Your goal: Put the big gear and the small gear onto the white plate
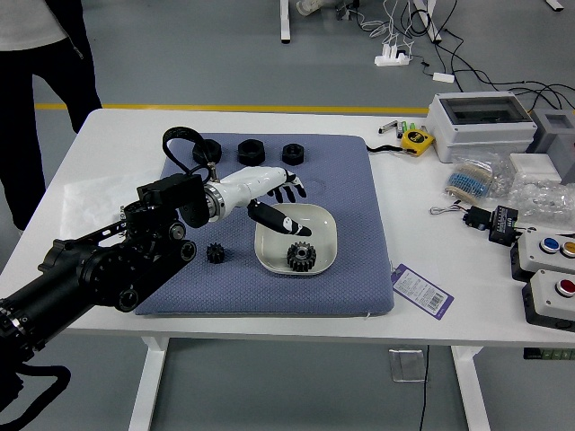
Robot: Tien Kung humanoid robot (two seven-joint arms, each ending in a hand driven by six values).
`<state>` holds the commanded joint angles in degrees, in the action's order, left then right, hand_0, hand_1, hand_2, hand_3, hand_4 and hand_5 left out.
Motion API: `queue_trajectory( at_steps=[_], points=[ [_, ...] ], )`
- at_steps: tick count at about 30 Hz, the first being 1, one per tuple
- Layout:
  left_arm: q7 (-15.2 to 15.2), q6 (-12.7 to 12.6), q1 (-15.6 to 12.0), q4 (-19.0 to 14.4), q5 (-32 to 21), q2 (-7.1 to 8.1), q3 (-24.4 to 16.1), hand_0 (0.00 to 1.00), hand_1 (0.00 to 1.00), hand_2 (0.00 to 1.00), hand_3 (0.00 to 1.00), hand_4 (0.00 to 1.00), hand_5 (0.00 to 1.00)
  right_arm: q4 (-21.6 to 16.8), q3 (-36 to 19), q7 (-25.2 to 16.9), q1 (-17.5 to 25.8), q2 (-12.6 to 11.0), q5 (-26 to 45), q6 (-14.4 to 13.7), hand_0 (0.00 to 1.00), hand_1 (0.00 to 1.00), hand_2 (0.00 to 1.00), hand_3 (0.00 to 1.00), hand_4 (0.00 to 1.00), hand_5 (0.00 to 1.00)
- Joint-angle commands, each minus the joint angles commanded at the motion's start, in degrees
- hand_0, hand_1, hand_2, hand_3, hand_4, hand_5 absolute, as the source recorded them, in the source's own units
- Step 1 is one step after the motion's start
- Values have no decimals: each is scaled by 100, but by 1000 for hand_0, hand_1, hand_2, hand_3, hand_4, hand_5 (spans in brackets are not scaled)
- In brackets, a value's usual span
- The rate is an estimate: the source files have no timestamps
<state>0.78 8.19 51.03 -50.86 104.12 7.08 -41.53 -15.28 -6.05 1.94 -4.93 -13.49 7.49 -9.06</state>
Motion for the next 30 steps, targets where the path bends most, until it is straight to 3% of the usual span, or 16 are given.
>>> queue_trajectory(
  at_steps=[4, 8, 10, 11, 13, 16, 17, 23, 30],
  points=[
    [74, 129, -84, -138, 245, 216, -476, 630, 633, 690, 734, 998, 522, 6, 9, -12, 16, 0, 38, 4, 719, 705, 777, 674, 894, 777],
    [181, 366, -248, -383, 486, 543, -861, 621, 621, 678, 726, 998, 506, 13, 47, -36, 31, -1, 87, 9, 718, 703, 777, 674, 894, 776],
    [219, 472, -375, -535, 552, 757, -992, 621, 621, 678, 726, 998, 506, 19, 59, -46, 44, 1, 113, 13, 718, 703, 777, 674, 894, 776],
    [229, 543, -453, -600, 574, 876, -1041, 617, 609, 662, 700, 998, 431, 21, 75, -57, 49, 0, 139, 17, 717, 700, 777, 671, 892, 773],
    [298, 688, -581, -687, 533, 1064, -1093, 617, 609, 662, 700, 998, 431, 29, 72, -61, 56, 2, 147, 21, 717, 700, 777, 671, 892, 773],
    [382, 793, -717, -826, 399, 1185, -1123, 617, 609, 662, 700, 998, 431, 31, 75, -61, 61, 6, 145, 24, 717, 700, 777, 671, 892, 773],
    [401, 831, -783, -915, 339, 1237, -1117, 617, 611, 651, 648, 998, 293, 32, 76, -61, 66, 10, 148, 23, 717, 699, 776, 673, 892, 770],
    [502, 933, -1072, -1385, 229, 1500, -945, 618, 611, 650, 651, 998, 270, 34, 64, -53, 81, 25, 137, 21, 717, 699, 775, 673, 891, 769],
    [557, 909, -1314, -1707, 154, 1724, -782, 623, 617, 655, 652, 998, 248, 36, 78, -61, 95, 35, 172, 17, 717, 699, 775, 671, 891, 766]
  ],
)
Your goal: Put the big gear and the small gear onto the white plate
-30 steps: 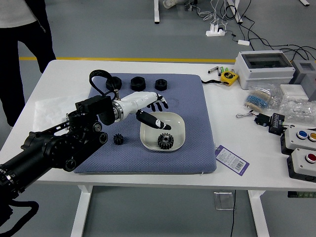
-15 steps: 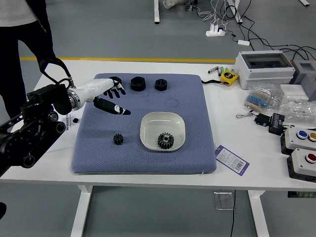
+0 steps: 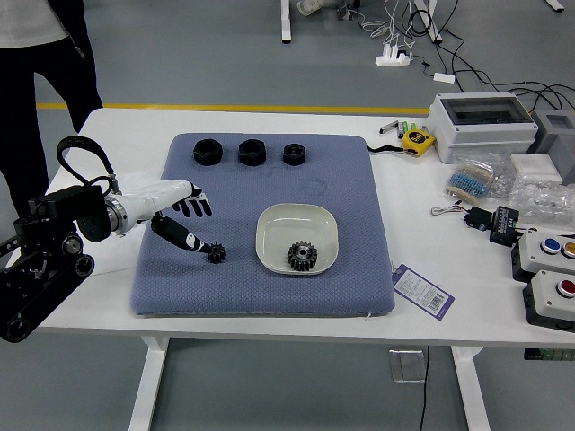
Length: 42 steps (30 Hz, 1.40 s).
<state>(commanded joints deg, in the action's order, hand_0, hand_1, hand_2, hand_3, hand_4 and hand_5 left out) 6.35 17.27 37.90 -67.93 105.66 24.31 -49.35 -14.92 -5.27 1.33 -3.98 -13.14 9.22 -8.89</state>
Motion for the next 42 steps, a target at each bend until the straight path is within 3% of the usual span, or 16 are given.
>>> queue_trajectory(
  at_steps=[9, 16, 25, 34, 35, 40, 41, 42],
  points=[
    [-17, -168, -70, -34, -25, -56, 97, 620, 619, 661, 657, 998, 228, 1, -15, 9, 26, 12, -21, -6, 717, 698, 775, 670, 890, 764],
    [-60, -249, -6, 116, -171, -276, 255, 605, 620, 648, 653, 998, 218, 0, -40, 22, 34, 19, -64, -14, 717, 698, 775, 669, 889, 764],
    [-141, -390, 120, 594, -124, -653, 271, 571, 597, 617, 640, 998, 222, -11, -55, 24, 31, 21, -83, -27, 716, 698, 775, 668, 887, 763],
    [-130, -382, 105, 785, -42, -743, 313, 548, 568, 586, 626, 966, 199, -11, -48, 22, 27, 17, -72, -25, 714, 697, 775, 668, 887, 762],
    [-124, -385, 100, 813, -55, -746, 324, 449, 524, 556, 602, 905, 159, -11, -43, 20, 25, 17, -63, -22, 713, 697, 774, 667, 886, 761],
    [-138, -463, 99, 935, -65, -784, 332, 449, 524, 556, 602, 905, 159, -10, -44, 24, 5, 11, -72, -18, 713, 697, 774, 667, 886, 761],
    [-140, -474, 99, 945, -66, -788, 331, 382, 489, 526, 572, 736, 73, -10, -46, 24, 3, 10, -74, -18, 714, 697, 774, 667, 886, 762],
    [-132, -476, 102, 977, -50, -794, 336, 382, 489, 526, 572, 736, 73, -11, -43, 24, -3, 7, -76, -16, 714, 697, 774, 667, 886, 762]
  ],
)
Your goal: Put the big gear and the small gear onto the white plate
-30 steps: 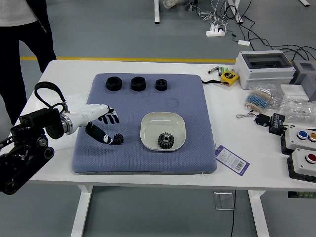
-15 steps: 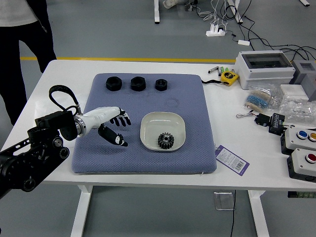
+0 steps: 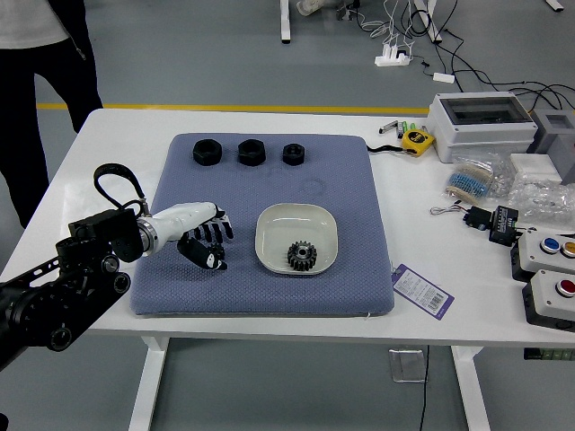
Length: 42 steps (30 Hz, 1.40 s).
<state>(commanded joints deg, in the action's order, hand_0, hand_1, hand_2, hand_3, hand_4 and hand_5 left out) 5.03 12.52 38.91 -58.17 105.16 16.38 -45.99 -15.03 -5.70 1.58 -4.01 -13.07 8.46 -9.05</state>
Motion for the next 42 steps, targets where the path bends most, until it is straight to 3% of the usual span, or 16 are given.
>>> queue_trajectory(
  at_steps=[4, 5, 10, 11, 16, 17, 28, 29, 33, 42],
  points=[
    [21, 5, -5, 98, 26, 2, -4, 382, 489, 526, 572, 736, 73, -2, 11, -4, -11, -3, 29, 1, 714, 697, 774, 667, 886, 762],
    [24, 3, -9, 113, 16, 4, -4, 329, 464, 509, 557, 627, 16, -2, 13, -4, -14, -3, 35, 2, 713, 696, 774, 667, 886, 762],
    [58, 10, -13, 146, -63, 4, 5, 329, 464, 509, 557, 627, 16, -1, 24, -10, -23, -6, 49, 5, 713, 696, 774, 667, 886, 762],
    [65, 18, -12, 148, -65, 5, 11, 278, 402, 449, 512, 481, 2, -1, 26, -11, -25, -7, 49, 6, 715, 696, 774, 666, 886, 761],
    [100, 66, -10, 147, -95, 18, 8, 278, 402, 449, 512, 481, 2, 1, 26, -12, -27, -8, 49, 8, 715, 696, 774, 666, 886, 761],
    [104, 71, -11, 142, -106, 21, 6, 252, 338, 396, 458, 604, 2, 1, 26, -12, -27, -8, 48, 8, 714, 696, 774, 667, 885, 762],
    [168, 153, -58, 17, 0, 2, -277, 251, 329, 388, 456, 606, 2, 3, 22, -7, -33, -12, 39, 16, 714, 696, 774, 667, 885, 762],
    [184, 159, -61, -6, 19, -3, -336, 257, 326, 389, 471, 669, 2, 3, 26, -9, -35, -13, 42, 17, 714, 696, 773, 666, 885, 762],
    [209, 152, -65, -119, 45, -18, -572, 257, 326, 389, 471, 669, 2, 2, 20, -3, -40, -21, 20, 24, 714, 696, 773, 666, 885, 762],
    [169, -27, 22, -310, 65, -258, -817, 257, 329, 393, 476, 656, 2, 2, -25, 26, -59, -33, -80, 17, 714, 695, 773, 666, 884, 761]
  ],
)
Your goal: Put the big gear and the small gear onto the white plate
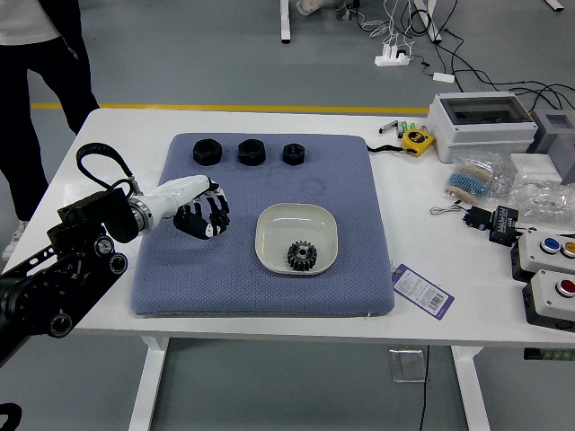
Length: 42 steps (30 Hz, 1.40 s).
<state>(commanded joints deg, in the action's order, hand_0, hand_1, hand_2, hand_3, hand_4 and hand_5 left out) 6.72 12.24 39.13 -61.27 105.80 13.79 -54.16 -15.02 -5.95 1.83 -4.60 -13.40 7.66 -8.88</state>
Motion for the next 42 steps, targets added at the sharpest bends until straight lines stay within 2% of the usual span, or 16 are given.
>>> queue_trajectory(
  at_steps=[4, 5, 6, 10, 11, 16, 17, 22, 23, 28, 29, 35, 40, 41, 42],
  points=[
    [-39, -54, 95, -27, -60, -167, 91, 257, 329, 393, 476, 656, 2, -3, -33, 22, -11, -2, -54, -6, 714, 695, 773, 666, 884, 761],
    [-54, -84, 124, -14, -65, -213, 127, 268, 398, 467, 540, 617, 2, -4, -44, 29, -17, -3, -70, -7, 714, 695, 773, 666, 885, 761],
    [-68, -109, 147, -2, -68, -251, 157, 268, 398, 467, 540, 617, 2, -5, -52, 34, -21, -4, -84, -8, 714, 695, 773, 666, 885, 761],
    [-219, -395, 288, 110, -3, -467, 424, 268, 398, 467, 540, 617, 2, -12, -103, 68, -45, -13, -194, -9, 714, 695, 773, 666, 885, 761],
    [-250, -470, 317, 145, 14, -509, 505, 327, 462, 519, 578, 818, 97, -13, -110, 72, -49, -14, -205, -12, 715, 695, 773, 666, 885, 761],
    [-282, -798, 443, 421, 104, -725, 795, 327, 462, 519, 578, 818, 97, -22, -135, 84, -68, -20, -259, -28, 715, 695, 773, 666, 885, 761],
    [-264, -841, 457, 456, 108, -757, 845, 373, 512, 567, 597, 925, 141, -25, -142, 89, -72, -24, -276, -29, 715, 696, 773, 666, 885, 761],
    [-183, -1079, 540, 645, 289, -902, 1040, 373, 512, 567, 597, 925, 141, -34, -165, 99, -84, -34, -319, -34, 715, 696, 773, 666, 885, 761],
    [-176, -1100, 548, 659, 315, -911, 1050, 486, 610, 629, 634, 998, 195, -35, -168, 101, -86, -35, -325, -34, 713, 697, 773, 666, 885, 760],
    [-77, -1255, 579, 702, 617, -965, 1089, 486, 610, 629, 634, 998, 195, -41, -199, 113, -93, -43, -376, -32, 713, 697, 773, 666, 885, 760],
    [-67, -1322, 573, 686, 643, -968, 1097, 702, 693, 710, 679, 998, 248, -41, -196, 110, -91, -43, -368, -32, 715, 696, 773, 665, 885, 760],
    [-223, -1605, 458, 481, 663, -885, 979, 719, 696, 710, 671, 998, 267, -41, -195, 101, -77, -42, -360, -29, 715, 696, 773, 665, 886, 760],
    [-490, -1994, 173, 172, 539, -727, 499, 719, 696, 710, 671, 998, 267, -29, -149, 62, -41, -35, -265, -21, 715, 696, 773, 665, 886, 760],
    [-538, -2071, 112, 116, 484, -700, 379, 563, 573, 581, 589, 880, 270, -27, -137, 54, -32, -34, -249, -18, 716, 695, 773, 664, 886, 759],
    [-651, -2267, -21, 1, 309, -658, 177, 563, 573, 581, 589, 880, 270, -22, -124, 44, -18, -30, -220, -17, 716, 695, 773, 664, 886, 759]
  ],
)
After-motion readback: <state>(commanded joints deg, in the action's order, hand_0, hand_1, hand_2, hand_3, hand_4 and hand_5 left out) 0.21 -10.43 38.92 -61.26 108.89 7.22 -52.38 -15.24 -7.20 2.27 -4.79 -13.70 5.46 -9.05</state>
